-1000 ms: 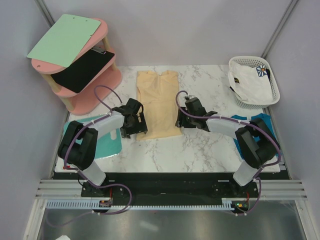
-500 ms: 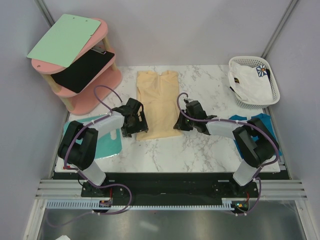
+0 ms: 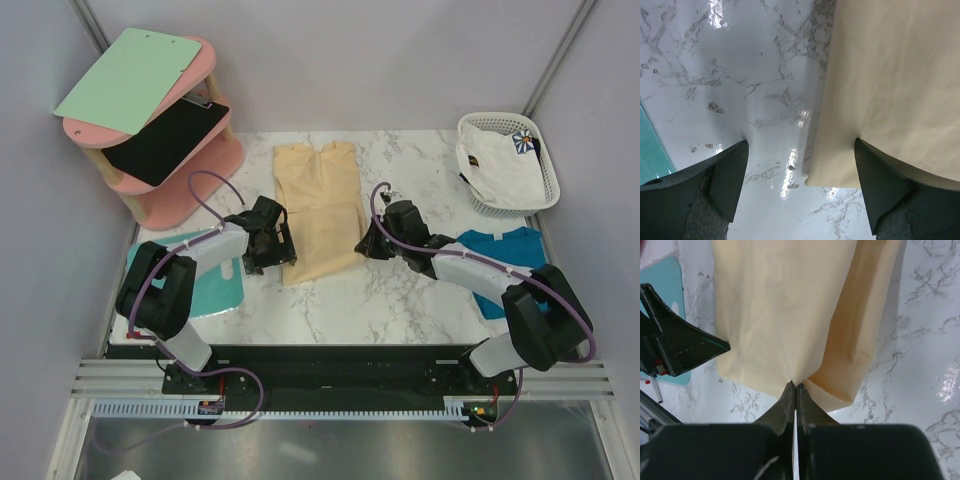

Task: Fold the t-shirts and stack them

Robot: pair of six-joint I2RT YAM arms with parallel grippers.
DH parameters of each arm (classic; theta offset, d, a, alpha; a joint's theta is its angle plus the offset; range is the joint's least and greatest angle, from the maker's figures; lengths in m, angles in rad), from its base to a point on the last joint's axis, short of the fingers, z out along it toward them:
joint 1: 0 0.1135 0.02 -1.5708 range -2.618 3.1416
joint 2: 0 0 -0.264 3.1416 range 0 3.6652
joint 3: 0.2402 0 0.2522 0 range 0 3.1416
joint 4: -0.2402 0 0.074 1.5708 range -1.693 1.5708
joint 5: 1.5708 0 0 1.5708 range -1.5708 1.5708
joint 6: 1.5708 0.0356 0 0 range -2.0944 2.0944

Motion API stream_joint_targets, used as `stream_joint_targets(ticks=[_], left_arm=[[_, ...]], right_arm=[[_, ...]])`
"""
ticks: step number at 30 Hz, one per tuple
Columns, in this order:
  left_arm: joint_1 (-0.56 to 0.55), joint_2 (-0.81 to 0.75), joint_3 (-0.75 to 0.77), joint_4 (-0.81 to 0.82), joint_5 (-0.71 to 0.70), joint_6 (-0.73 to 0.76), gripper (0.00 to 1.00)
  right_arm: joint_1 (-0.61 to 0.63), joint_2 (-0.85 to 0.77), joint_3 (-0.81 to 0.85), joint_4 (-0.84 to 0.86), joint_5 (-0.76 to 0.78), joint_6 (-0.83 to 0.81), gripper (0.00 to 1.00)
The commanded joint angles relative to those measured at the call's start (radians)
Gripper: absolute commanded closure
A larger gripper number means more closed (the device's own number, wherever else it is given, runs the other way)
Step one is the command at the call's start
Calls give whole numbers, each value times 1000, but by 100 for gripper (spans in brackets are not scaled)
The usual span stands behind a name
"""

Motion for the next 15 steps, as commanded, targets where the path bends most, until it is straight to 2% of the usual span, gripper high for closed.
stream_joint_targets(ticks=[1, 4, 5, 9, 11, 15], left_arm=[[-1, 14, 14, 26, -5, -21, 7], [-1, -6, 11, 25, 2, -20, 7], [-1, -13, 7, 25, 6, -20, 6], [-7, -65, -21, 34, 16, -21, 6], [-14, -106, -38, 41, 19, -26, 6], [-34, -152, -114, 100, 35, -46, 8]], right_arm=[[-2, 19, -52, -50, 36, -4, 97], [-2, 79, -69, -33, 15, 3, 85], [-2, 90, -72, -21, 7, 6, 70], [-2, 64, -104, 13, 22, 23, 42], [-2, 38, -112, 7, 39, 25, 35], [-2, -10, -116, -2, 75, 22, 34]])
